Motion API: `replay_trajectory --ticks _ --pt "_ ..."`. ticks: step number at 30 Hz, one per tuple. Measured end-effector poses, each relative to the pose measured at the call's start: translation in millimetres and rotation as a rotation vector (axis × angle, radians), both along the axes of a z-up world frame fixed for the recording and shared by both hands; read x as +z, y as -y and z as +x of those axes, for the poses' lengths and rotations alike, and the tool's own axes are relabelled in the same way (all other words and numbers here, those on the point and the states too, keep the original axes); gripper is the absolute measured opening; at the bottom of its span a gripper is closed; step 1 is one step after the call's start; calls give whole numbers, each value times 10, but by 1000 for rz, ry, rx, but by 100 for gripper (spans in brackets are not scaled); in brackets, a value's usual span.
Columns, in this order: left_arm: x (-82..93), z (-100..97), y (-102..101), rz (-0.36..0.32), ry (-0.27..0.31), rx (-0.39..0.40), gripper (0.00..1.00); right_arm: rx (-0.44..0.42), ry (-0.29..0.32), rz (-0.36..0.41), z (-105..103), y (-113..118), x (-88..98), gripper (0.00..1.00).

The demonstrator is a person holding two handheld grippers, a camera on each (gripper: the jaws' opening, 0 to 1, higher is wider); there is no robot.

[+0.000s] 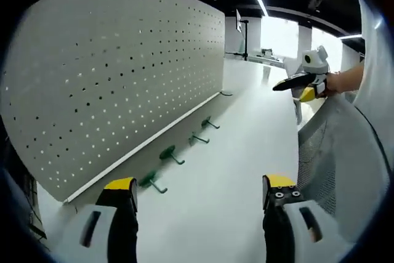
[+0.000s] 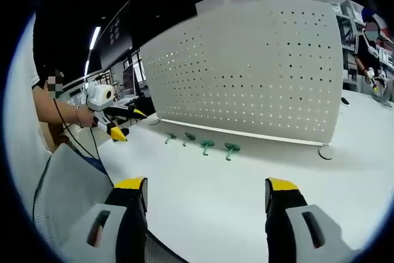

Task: Insert the hook assembly into the mounting plate slot until the hook locks in place.

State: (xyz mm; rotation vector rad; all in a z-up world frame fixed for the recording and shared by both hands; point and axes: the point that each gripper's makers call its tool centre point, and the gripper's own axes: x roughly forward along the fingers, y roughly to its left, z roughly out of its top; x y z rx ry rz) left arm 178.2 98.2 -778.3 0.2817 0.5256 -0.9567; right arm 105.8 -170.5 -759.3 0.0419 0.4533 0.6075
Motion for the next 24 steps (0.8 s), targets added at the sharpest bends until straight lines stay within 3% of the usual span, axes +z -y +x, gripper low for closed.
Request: replay_trajectory --ticks 24 --pt "-198 313 -133 129 -20 -120 86 1 -12 -13 -6 1 -27 74"
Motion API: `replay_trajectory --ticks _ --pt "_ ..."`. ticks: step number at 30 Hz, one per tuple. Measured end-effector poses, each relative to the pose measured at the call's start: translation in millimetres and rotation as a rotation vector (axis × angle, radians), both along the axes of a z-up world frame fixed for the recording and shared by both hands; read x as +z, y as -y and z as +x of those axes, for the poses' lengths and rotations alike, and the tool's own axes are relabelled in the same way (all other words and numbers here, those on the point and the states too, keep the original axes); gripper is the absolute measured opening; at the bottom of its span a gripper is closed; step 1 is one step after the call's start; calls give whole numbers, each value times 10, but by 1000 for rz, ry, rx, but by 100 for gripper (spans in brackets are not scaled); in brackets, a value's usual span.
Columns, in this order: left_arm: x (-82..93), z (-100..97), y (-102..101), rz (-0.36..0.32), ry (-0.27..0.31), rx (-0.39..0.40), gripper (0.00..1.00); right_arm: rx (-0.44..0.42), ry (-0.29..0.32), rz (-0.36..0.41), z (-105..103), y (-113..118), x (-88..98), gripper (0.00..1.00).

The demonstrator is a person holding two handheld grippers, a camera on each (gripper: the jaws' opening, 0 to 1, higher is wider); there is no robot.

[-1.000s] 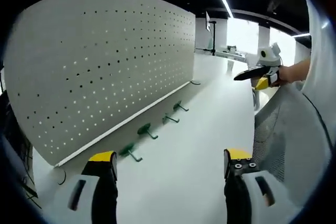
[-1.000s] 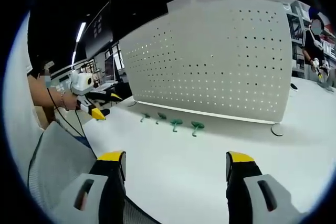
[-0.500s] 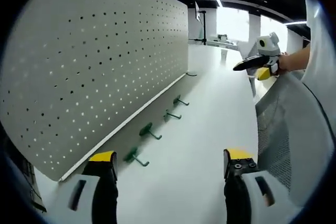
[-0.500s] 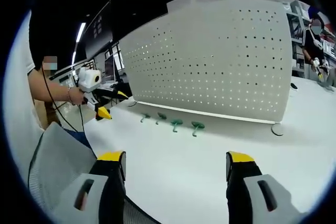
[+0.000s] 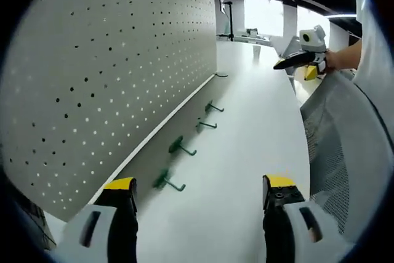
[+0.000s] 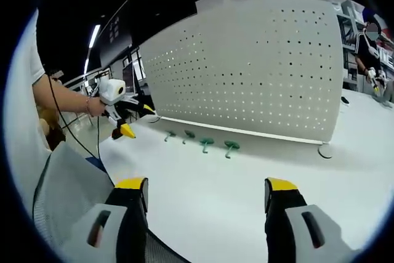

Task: Insert the hook assembly into the mounting plate slot until the hook locks in place.

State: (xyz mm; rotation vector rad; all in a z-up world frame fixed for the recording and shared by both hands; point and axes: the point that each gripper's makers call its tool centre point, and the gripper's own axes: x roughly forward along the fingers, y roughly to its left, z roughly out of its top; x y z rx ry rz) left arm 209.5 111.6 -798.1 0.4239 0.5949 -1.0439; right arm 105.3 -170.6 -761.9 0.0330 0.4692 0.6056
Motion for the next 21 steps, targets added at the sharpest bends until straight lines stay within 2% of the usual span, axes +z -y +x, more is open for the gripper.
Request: replay_trajectory --ticks 3,8,13,21 --pt "-99 54 -58 42 -12 -13 86 0 0 1 4 4 1 74" --pt "-151 142 -103 57 -32 -19 86 5 -5 -8 -9 -1 -10 74" --pt "-243 173 -173 120 -48 -74 85 10 -7 -15 -15 -6 -17 74" --pt "-265 276 -213 172 -46 -133 85 10 -11 -17 -26 -11 -28 74"
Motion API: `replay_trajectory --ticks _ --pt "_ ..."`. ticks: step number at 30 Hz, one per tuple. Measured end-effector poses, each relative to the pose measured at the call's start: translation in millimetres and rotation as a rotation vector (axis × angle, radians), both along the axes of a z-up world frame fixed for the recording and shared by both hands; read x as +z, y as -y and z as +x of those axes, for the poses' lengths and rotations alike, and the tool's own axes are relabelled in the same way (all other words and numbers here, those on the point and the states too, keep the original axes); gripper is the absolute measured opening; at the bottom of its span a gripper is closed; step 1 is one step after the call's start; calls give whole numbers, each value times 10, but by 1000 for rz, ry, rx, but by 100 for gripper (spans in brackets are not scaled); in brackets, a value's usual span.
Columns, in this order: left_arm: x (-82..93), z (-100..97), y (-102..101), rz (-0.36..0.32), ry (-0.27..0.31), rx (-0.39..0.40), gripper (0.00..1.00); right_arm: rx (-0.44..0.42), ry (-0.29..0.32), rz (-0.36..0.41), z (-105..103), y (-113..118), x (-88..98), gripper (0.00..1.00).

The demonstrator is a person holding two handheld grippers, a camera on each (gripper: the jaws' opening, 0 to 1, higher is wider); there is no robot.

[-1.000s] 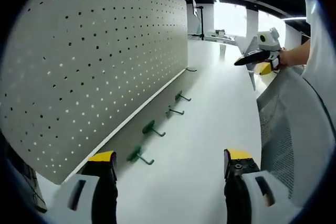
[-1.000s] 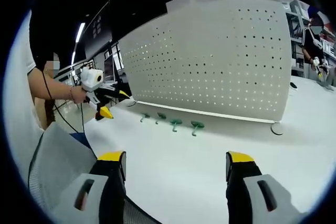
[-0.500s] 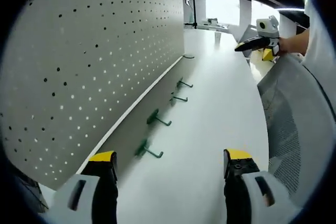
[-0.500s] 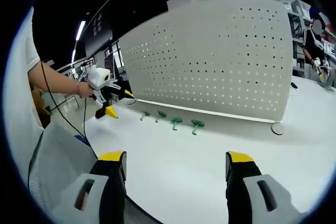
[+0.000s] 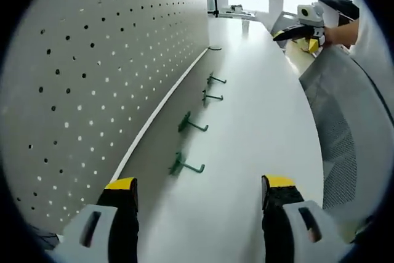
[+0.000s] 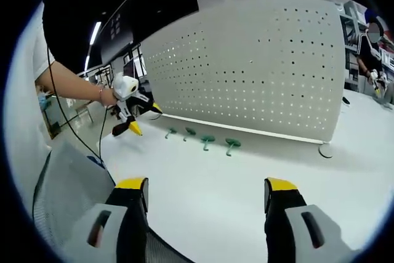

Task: Insert the hook assembly into the mounting plate slot until the hook locks in place.

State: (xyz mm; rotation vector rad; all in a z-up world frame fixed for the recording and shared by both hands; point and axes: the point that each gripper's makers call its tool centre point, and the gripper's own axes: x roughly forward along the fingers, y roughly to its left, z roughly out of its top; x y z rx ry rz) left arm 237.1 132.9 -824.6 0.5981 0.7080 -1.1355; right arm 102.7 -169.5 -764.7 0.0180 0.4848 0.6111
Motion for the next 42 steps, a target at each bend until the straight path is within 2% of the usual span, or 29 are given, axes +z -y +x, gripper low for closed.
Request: replay_trajectory --ticks 5,17,27,42 --pt "-4 83 10 8 -15 -33 84 2 -8 -1 -16 7 -18 74" --pt "-149 163 18 101 -39 -128 83 -3 -17 0 -38 19 -45 74" --pt "-298 258 43 159 -75 -170 80 -2 -26 -4 -43 19 -65 74" --pt "-417 341 140 204 -119 -228 78 -17 -27 -2 -24 41 -49 74"
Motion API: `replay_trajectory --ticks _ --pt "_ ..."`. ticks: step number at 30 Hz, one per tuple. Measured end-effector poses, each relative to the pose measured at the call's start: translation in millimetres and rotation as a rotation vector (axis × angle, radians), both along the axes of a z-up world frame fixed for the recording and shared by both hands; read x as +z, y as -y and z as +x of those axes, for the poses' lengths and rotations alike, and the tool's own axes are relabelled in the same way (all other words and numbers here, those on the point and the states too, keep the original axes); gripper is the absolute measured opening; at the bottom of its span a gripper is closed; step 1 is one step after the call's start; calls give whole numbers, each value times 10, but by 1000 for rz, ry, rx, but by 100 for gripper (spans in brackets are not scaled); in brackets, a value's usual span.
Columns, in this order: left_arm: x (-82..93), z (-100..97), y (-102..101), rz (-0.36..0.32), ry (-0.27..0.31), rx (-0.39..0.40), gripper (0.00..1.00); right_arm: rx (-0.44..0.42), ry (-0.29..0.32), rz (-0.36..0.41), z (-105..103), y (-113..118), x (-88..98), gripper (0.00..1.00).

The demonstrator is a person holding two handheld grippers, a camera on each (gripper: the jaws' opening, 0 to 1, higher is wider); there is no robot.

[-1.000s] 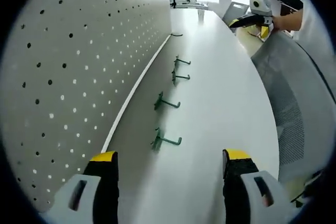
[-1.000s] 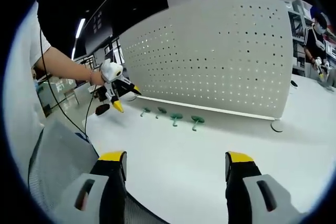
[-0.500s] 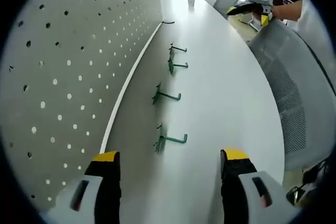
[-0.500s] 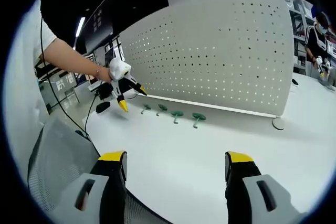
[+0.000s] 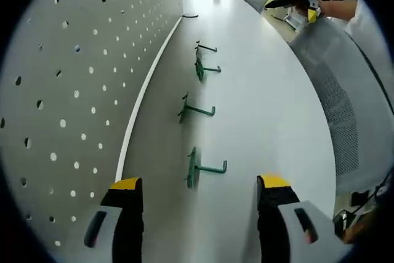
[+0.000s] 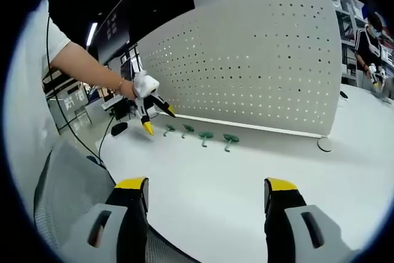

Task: Insert the hook assembly into the mounting plate slot until the hook locks in place.

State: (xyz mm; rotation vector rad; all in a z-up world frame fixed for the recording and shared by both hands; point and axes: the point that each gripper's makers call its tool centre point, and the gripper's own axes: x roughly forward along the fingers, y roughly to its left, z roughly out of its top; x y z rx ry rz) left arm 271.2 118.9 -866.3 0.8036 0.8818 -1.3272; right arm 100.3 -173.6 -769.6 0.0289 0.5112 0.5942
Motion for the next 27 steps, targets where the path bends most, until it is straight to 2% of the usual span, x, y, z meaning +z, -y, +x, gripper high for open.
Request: replay_trajectory --ticks 5,16,18,27 --pt "-74 -37 -12 42 -5 -48 78 -2 1 3 6 1 1 74" --pt "-183 -53 2 78 -11 -83 74 -7 1 -2 0 22 2 74" --pt "-182 9 10 71 4 -83 72 -7 0 -10 -2 31 -9 74" --pt "-175 -14 4 72 8 -87 72 -8 3 -15 8 36 -14 73"
